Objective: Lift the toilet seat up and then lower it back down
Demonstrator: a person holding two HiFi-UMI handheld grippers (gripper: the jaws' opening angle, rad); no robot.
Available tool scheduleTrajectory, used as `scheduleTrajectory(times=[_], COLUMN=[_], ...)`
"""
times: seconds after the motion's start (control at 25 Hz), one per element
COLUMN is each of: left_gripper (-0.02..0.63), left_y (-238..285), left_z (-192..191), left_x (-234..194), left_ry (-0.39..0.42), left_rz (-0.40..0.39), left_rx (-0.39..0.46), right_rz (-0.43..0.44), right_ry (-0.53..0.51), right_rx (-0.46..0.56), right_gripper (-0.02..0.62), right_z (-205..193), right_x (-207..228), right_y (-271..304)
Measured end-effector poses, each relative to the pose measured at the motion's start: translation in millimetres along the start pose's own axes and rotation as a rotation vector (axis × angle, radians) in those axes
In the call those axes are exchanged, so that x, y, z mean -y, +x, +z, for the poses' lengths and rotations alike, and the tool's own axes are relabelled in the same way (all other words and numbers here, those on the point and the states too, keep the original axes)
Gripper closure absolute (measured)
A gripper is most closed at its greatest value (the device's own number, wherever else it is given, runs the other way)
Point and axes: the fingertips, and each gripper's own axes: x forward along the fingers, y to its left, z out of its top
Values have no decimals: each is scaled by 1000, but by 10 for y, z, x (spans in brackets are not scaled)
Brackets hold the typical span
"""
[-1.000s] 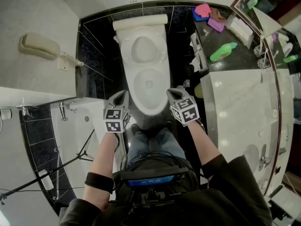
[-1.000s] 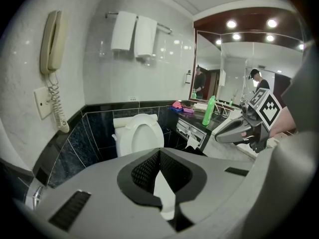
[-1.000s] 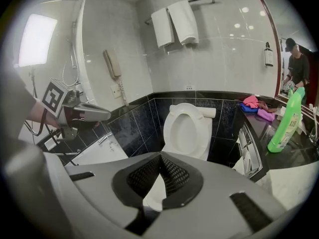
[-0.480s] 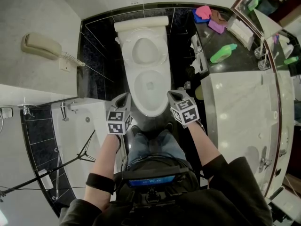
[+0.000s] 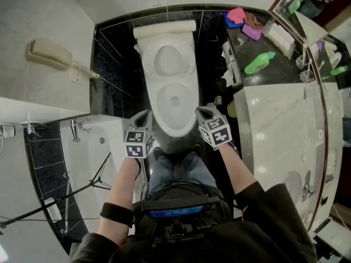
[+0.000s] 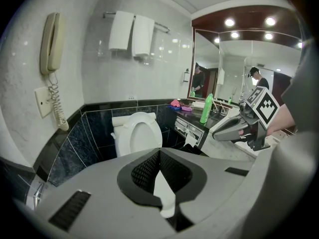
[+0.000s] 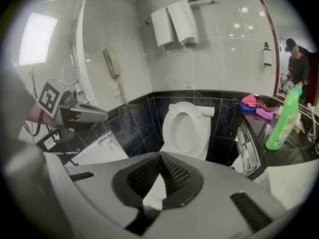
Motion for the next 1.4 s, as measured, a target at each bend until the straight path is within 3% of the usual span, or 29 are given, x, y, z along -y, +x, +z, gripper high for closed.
scheduleTrajectory(times=[1.4], left_gripper=[598], left_y=[1], left_z=[-70], left_x=[-53], left_ry=[-6], left_rz=[6], left_rx=[-7], right_rz=[1], right_ry=[1], right_rx=[-5], right_gripper=[589], right_z=[67], right_x=[-25], right_y=[68])
